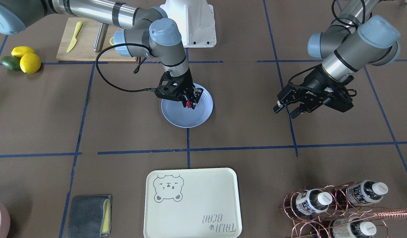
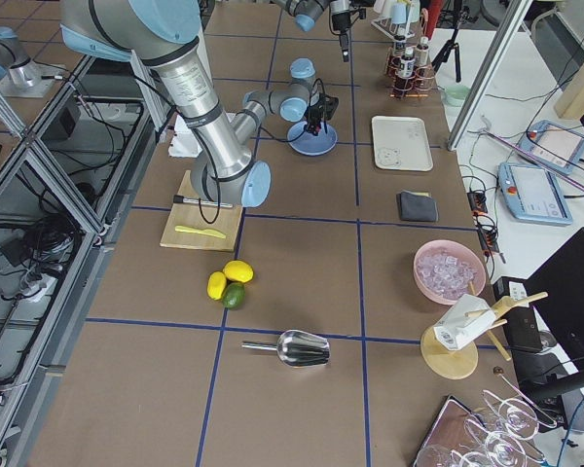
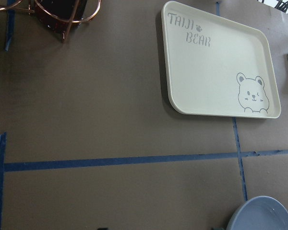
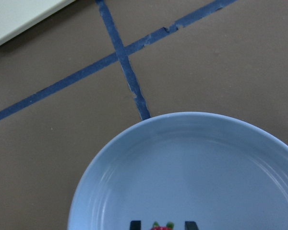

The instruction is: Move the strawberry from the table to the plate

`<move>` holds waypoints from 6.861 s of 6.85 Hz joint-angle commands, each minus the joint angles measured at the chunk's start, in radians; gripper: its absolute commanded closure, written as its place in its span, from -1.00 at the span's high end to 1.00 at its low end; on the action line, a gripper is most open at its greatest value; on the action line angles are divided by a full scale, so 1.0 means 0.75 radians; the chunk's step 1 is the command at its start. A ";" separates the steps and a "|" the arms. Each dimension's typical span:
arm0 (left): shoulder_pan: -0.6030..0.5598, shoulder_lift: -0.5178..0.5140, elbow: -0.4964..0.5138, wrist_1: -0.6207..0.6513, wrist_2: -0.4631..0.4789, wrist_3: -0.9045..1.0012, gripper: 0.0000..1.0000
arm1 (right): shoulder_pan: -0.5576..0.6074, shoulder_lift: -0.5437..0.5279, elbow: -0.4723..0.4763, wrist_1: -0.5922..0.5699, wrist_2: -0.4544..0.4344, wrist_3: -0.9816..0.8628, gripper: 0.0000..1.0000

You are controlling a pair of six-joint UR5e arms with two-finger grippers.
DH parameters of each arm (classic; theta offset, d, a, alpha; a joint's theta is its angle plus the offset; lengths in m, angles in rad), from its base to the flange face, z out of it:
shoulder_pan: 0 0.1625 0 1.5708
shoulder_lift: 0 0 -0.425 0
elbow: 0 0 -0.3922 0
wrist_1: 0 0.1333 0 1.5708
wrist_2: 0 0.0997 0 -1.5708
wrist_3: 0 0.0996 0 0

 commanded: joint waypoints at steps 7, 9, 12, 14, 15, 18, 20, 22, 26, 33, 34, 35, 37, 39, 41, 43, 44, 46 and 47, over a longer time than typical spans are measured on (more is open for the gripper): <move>-0.001 0.004 0.012 -0.006 -0.001 0.002 0.61 | -0.026 0.034 -0.046 -0.118 -0.011 -0.015 -1.00; -0.001 0.006 0.012 -0.008 0.001 0.002 0.63 | -0.026 0.036 -0.046 -0.138 -0.021 -0.019 -1.00; -0.003 0.006 0.016 -0.008 0.001 0.002 0.69 | -0.028 0.038 -0.044 -0.141 -0.039 -0.023 0.98; -0.001 0.006 0.014 -0.008 -0.001 0.002 0.71 | -0.028 0.038 -0.034 -0.143 -0.056 -0.027 1.00; -0.001 0.006 0.014 -0.006 0.001 0.002 0.71 | -0.018 0.042 0.000 -0.189 -0.054 -0.029 1.00; -0.013 0.012 0.014 0.002 0.001 0.077 0.76 | 0.186 -0.247 0.518 -0.398 0.160 -0.194 1.00; -0.074 0.069 0.032 0.015 0.004 0.279 0.77 | 0.362 -0.513 0.629 -0.380 0.295 -0.564 1.00; -0.229 0.173 0.067 0.051 0.008 0.628 0.98 | 0.605 -0.675 0.645 -0.380 0.481 -0.869 1.00; -0.554 0.220 0.118 0.531 0.002 1.461 0.98 | 1.153 -0.956 0.604 -0.396 0.756 -1.638 1.00; -0.700 0.337 0.136 0.863 -0.228 1.796 1.00 | 1.400 -1.017 0.322 -0.396 0.964 -2.042 1.00; -0.702 0.353 0.132 0.865 -0.230 1.796 1.00 | 1.402 -1.066 0.330 -0.380 0.967 -2.050 1.00; -0.704 0.404 0.116 0.865 -0.264 1.796 1.00 | 1.402 -1.083 0.350 -0.380 0.967 -2.062 1.00; -0.710 0.560 -0.069 0.863 -0.362 1.660 1.00 | 1.400 -1.079 0.336 -0.380 0.963 -2.064 1.00; -0.704 0.556 0.084 0.807 -0.361 1.599 1.00 | 1.400 -1.079 0.352 -0.380 0.953 -2.060 1.00; -0.706 0.576 0.124 0.669 -0.361 1.597 1.00 | 1.396 -1.036 0.328 -0.382 0.951 -2.058 1.00; -0.704 0.556 0.103 0.649 -0.361 1.597 1.00 | 1.396 -1.005 0.308 -0.384 0.949 -2.050 1.00; -0.704 0.519 0.102 0.586 -0.322 1.601 1.00 | 1.396 -0.997 0.255 -0.380 0.953 -2.056 1.00; -0.714 0.443 0.081 0.762 -0.320 1.608 1.00 | 1.398 -0.952 0.163 -0.378 0.953 -2.062 1.00; -0.729 0.445 0.033 0.897 -0.320 1.731 1.00 | 1.400 -0.920 0.162 -0.380 0.949 -2.060 1.00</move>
